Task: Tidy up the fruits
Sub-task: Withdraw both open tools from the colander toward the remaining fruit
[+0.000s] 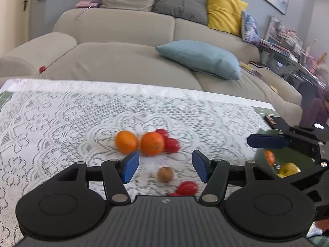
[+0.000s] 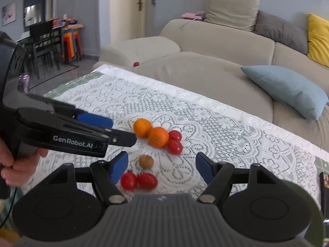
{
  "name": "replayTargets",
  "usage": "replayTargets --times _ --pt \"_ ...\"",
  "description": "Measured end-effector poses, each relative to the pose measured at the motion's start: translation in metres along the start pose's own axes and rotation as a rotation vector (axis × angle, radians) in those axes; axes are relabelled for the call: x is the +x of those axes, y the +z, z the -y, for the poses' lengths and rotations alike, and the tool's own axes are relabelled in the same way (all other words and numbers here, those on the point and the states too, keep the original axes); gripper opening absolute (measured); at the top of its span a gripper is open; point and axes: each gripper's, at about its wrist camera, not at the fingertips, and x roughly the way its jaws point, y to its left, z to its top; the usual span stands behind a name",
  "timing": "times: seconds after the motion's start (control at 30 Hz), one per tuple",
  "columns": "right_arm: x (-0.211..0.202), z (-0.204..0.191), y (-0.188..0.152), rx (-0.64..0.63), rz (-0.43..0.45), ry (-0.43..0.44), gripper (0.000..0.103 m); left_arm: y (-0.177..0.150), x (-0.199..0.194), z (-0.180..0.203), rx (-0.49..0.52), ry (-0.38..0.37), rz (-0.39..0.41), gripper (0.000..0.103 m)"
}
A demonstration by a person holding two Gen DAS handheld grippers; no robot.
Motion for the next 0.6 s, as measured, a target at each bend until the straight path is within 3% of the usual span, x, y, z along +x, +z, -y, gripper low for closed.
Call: replayTargets --times 0.43,0.6 --pt "0.059 -0.007 -0.003 0.107 0.008 -0.076 0.068 0.002 0.032 -0.053 -0.07 0.009 -0.007 0.07" --pt "0.081 0.001 -0.001 0.134 -0.008 -0.08 0.061 0.006 0.047 -0.066 -0.088 -0.003 -0.016 0.07"
